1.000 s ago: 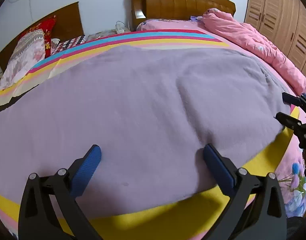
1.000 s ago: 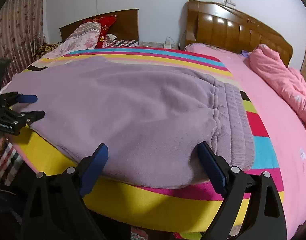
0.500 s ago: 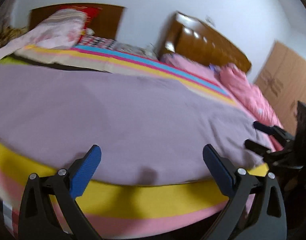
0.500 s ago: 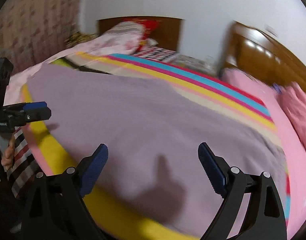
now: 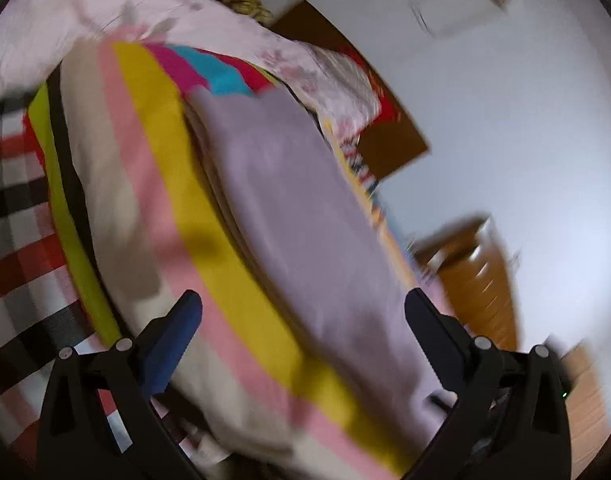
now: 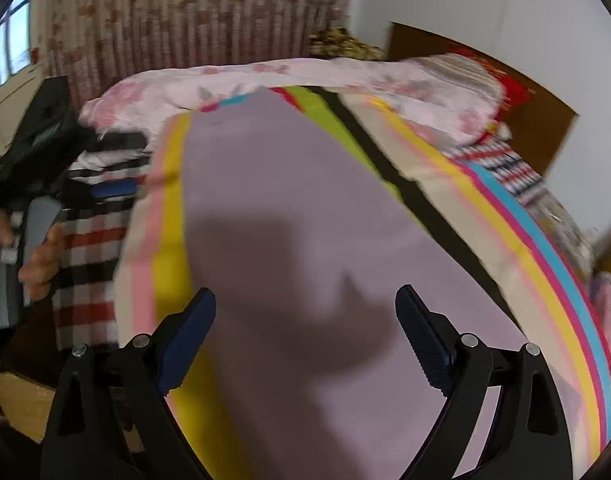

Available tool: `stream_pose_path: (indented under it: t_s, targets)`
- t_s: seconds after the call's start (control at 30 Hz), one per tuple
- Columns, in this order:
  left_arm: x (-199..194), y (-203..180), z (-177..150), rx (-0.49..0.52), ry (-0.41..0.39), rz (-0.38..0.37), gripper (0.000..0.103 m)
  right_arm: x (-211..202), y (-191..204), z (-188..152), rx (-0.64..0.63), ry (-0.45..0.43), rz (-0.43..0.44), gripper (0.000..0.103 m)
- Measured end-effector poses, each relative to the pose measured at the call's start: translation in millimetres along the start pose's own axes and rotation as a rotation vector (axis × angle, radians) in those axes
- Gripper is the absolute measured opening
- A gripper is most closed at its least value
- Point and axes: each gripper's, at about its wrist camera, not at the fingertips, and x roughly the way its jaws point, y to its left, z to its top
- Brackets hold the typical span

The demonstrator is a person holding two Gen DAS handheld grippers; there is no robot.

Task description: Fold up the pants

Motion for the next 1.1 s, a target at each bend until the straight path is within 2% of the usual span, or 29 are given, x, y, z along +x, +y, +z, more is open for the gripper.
stream_pose_path:
  t_s: [0.07, 0.23, 0.5, 0.57, 0.6, 0.63, 0.67, 0.7, 0.87, 0.93, 0.97, 1.03, 1.1]
  targets:
    - [5.1, 13.6, 21.0, -0.054, -0.003, -0.037, 0.101, 12.9, 6.1, 13.1, 0.0, -0.009, 0.05, 0.088]
    - [39.3, 27.9, 59.3, -0.087, 0.004, -0.031, 0.1, 38.3, 8.2, 31.6, 0.07, 0.002, 0.128, 0.088]
    - [71.5, 41.8, 97.2, -0.072, 0.019, -0.041, 0.097, 61.7, 6.5, 38.0, 0.11, 0.026, 0.172, 0.088]
    - [76.0, 42.8, 103.8, -0.054, 0.015, -0.043, 0.078, 69.0, 7.5, 40.3, 0.121, 0.031, 0.185, 0.088]
    - [79.6, 44.5, 106.9, -0.051, 0.027, -0.037, 0.06, 71.6, 7.9, 40.5, 0.126, 0.031, 0.186, 0.088]
    - [82.1, 47.1, 109.4, -0.052, 0.031, -0.028, 0.046, 74.4, 7.9, 39.9, 0.128, 0.032, 0.183, 0.088]
    - [83.7, 49.3, 110.0, -0.049, 0.034, -0.02, 0.04, 79.4, 8.6, 38.1, 0.131, 0.038, 0.175, 0.088]
    - [85.1, 52.2, 109.8, -0.041, 0.04, -0.02, 0.037, 81.6, 8.7, 36.6, 0.133, 0.044, 0.171, 0.088]
    - [84.3, 68.4, 109.0, -0.082, 0.033, -0.087, 0.038, 80.4, 3.5, 33.6, 0.164, 0.04, 0.194, 0.088]
    - [83.8, 63.5, 106.5, -0.058, 0.02, -0.053, 0.038, 78.0, -0.5, 35.0, 0.176, 0.039, 0.191, 0.088]
    - [83.6, 57.1, 104.1, -0.025, 0.009, -0.012, 0.038, 75.9, -2.2, 36.0, 0.176, 0.034, 0.181, 0.088]
    - [83.8, 35.3, 97.1, 0.089, -0.021, 0.115, 0.037, 76.6, -6.3, 37.8, 0.162, 0.043, 0.124, 0.088]
    - [85.8, 19.1, 90.8, 0.177, -0.045, 0.211, 0.038, 85.2, -4.5, 34.8, 0.122, 0.095, 0.084, 0.089]
